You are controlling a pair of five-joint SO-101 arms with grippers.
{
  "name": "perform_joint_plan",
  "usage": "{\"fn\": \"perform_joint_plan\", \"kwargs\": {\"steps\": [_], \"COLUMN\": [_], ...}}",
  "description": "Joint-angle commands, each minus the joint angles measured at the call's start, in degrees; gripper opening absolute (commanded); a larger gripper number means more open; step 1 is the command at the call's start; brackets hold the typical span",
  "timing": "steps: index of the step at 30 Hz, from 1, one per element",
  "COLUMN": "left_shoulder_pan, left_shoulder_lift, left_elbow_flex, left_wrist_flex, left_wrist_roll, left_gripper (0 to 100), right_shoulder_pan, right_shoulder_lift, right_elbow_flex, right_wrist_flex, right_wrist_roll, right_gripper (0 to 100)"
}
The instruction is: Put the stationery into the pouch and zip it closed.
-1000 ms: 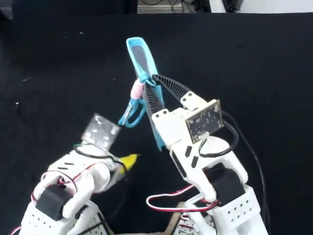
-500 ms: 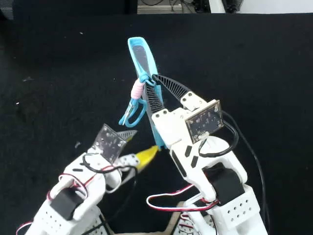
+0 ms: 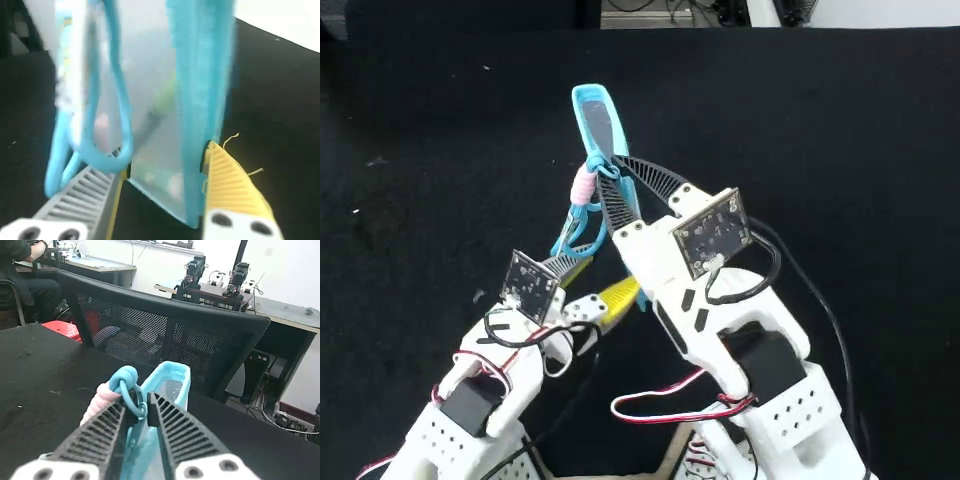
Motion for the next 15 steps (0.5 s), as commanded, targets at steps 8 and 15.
{"fn": "perform_joint_plan", "kwargs": {"steps": [8,15], "left_shoulder_pan": [-9.63,-16.31], "left_shoulder_lift": [-0.18,-0.7], "left_elbow_flex": [1.98,1.19], "left_wrist_flex": [-6.59,0.35], "left_wrist_roll": [0.18,0.18], "left_gripper": [24,24], "right_shoulder_pan": [-4.04,-4.13], "right_shoulder_lift": [0.57,0.66], "right_elbow_flex": [-5.67,-5.58], "right_wrist_flex": [-0.79,-0.88], "right_wrist_roll": [0.44,0.44], "right_gripper": [1.1,1.1]}}
